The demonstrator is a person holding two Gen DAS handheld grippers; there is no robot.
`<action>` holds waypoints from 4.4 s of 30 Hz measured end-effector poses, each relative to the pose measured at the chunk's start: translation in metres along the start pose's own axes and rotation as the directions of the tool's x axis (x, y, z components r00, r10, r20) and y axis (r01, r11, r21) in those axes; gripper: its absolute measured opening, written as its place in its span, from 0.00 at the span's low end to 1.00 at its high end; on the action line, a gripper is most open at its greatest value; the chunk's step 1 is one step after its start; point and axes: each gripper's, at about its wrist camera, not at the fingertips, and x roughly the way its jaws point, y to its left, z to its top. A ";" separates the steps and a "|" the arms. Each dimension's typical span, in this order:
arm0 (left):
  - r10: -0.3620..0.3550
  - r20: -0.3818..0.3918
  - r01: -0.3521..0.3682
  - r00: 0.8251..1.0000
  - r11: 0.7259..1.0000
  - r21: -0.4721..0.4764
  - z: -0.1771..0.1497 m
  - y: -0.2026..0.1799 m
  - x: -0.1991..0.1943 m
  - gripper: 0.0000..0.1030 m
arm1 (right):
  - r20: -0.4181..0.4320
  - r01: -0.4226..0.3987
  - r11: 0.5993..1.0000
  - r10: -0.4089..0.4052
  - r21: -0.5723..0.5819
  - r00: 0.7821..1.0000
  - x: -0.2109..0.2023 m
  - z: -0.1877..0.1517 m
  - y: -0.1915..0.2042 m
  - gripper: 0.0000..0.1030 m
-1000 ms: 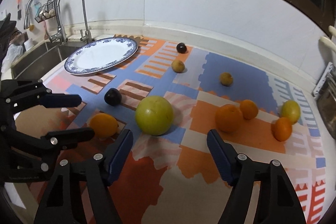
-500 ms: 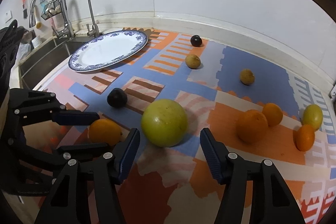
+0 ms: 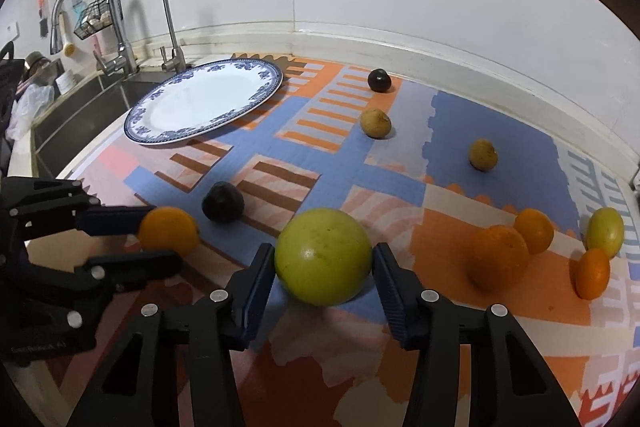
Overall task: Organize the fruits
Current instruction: 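Grasp the small orange with the left tool while the right tool grasps the green fruit, then carry both fruits onto the blue-rimmed plate and open both tools, then move both tools back over the mat toward the remaining fruits, then grasp the dark plum with the left tool while the right tool grasps an orange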
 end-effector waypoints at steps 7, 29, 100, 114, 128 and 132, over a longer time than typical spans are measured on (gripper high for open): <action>0.005 0.035 -0.003 0.999 0.999 -0.037 0.002 0.011 -0.011 0.31 | 0.015 0.008 0.999 -0.008 0.032 1.000 -0.007 0.002 0.004 0.49; 0.206 0.084 -0.195 0.975 0.974 -0.119 0.009 0.122 -0.036 0.31 | 0.079 -0.081 0.996 0.084 -0.033 0.993 0.010 0.086 0.089 0.49; 0.144 0.059 -0.138 0.988 0.986 -0.094 0.022 0.002 -0.030 0.86 | 0.046 0.279 0.905 -0.309 0.321 0.950 -0.085 0.010 -0.027 0.73; 0.156 -0.015 -0.157 0.988 0.984 -0.083 0.022 -0.006 0.023 0.80 | -0.055 0.289 0.885 -0.290 0.365 0.956 -0.037 -0.009 -0.066 0.73; 0.131 -0.073 -0.139 0.989 0.984 -0.115 0.025 -0.005 0.049 0.40 | -0.092 0.246 0.898 -0.228 0.366 0.969 0.000 -0.007 -0.084 0.49; 0.102 -0.082 -0.113 0.991 0.985 -0.132 0.025 -0.004 0.052 0.29 | -0.081 0.233 0.907 -0.218 0.352 0.973 0.003 -0.004 -0.084 0.42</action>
